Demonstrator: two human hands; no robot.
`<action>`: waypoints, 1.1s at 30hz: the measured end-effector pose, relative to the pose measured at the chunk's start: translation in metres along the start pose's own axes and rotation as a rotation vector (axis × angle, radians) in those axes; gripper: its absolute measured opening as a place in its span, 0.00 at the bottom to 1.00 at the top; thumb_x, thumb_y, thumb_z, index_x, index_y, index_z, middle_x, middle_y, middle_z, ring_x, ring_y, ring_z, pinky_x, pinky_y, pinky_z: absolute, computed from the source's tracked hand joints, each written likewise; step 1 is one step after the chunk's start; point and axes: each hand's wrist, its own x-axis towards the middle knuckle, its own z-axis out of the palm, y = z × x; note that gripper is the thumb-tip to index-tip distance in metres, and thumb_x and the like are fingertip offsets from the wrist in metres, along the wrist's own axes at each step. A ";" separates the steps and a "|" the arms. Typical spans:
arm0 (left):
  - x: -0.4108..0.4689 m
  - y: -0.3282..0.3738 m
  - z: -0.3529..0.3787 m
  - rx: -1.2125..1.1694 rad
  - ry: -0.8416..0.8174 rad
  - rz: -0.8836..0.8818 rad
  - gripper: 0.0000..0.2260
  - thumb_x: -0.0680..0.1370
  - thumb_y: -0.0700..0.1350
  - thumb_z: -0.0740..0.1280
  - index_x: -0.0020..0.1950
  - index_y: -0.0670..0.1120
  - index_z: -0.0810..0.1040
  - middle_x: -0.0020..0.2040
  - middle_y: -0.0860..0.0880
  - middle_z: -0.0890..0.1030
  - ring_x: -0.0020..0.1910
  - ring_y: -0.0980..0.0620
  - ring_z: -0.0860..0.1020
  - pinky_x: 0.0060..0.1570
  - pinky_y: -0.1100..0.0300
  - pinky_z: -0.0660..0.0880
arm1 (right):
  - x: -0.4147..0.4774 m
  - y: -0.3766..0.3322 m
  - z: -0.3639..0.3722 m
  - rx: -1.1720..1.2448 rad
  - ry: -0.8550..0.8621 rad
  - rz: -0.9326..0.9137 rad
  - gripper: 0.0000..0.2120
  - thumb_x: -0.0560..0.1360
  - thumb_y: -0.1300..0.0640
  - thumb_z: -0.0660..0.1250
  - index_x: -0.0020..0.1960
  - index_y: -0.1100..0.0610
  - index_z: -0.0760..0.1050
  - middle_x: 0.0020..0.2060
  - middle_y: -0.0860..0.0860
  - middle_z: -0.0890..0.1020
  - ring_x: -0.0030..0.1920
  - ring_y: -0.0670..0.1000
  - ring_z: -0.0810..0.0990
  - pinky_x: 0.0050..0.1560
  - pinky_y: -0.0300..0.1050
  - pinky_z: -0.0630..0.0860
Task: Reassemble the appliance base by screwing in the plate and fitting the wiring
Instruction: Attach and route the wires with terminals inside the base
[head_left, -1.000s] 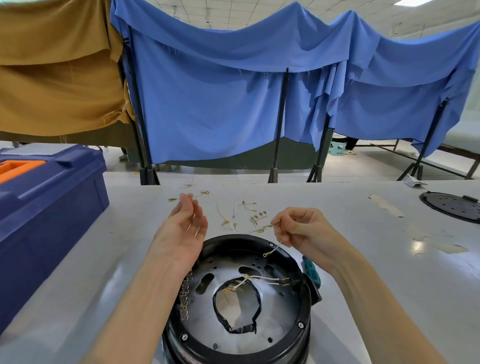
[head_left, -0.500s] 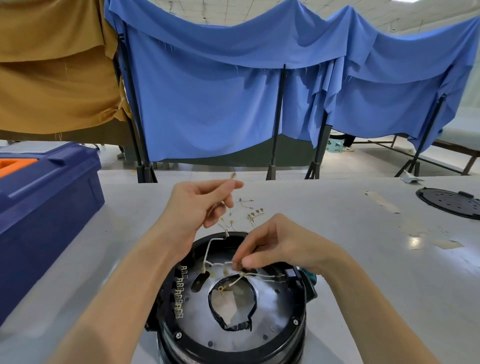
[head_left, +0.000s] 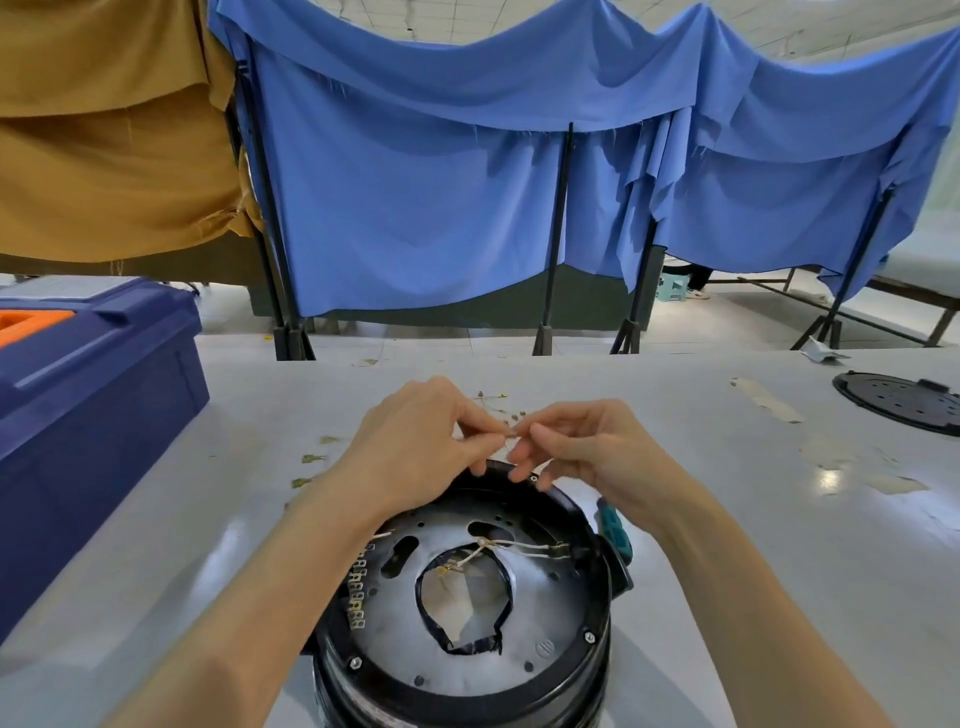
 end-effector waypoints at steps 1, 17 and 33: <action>-0.001 0.000 0.003 0.026 -0.037 -0.006 0.05 0.77 0.52 0.69 0.48 0.61 0.84 0.31 0.62 0.81 0.31 0.70 0.73 0.36 0.60 0.69 | 0.002 0.003 -0.004 -0.033 0.092 -0.014 0.07 0.78 0.66 0.65 0.50 0.66 0.81 0.39 0.63 0.84 0.38 0.60 0.84 0.36 0.42 0.80; -0.004 -0.003 0.064 -0.031 -0.249 -0.009 0.02 0.73 0.51 0.72 0.41 0.55 0.84 0.40 0.56 0.82 0.40 0.59 0.76 0.44 0.57 0.75 | 0.002 0.047 0.003 -0.180 0.136 0.212 0.13 0.77 0.49 0.68 0.46 0.57 0.85 0.43 0.59 0.86 0.42 0.51 0.84 0.47 0.44 0.78; -0.010 -0.010 0.073 -0.334 -0.239 -0.018 0.03 0.72 0.42 0.75 0.39 0.48 0.86 0.37 0.50 0.84 0.35 0.57 0.77 0.40 0.65 0.72 | 0.002 0.047 0.004 -0.112 0.139 0.227 0.14 0.76 0.51 0.70 0.38 0.58 0.83 0.31 0.54 0.82 0.31 0.48 0.79 0.32 0.36 0.73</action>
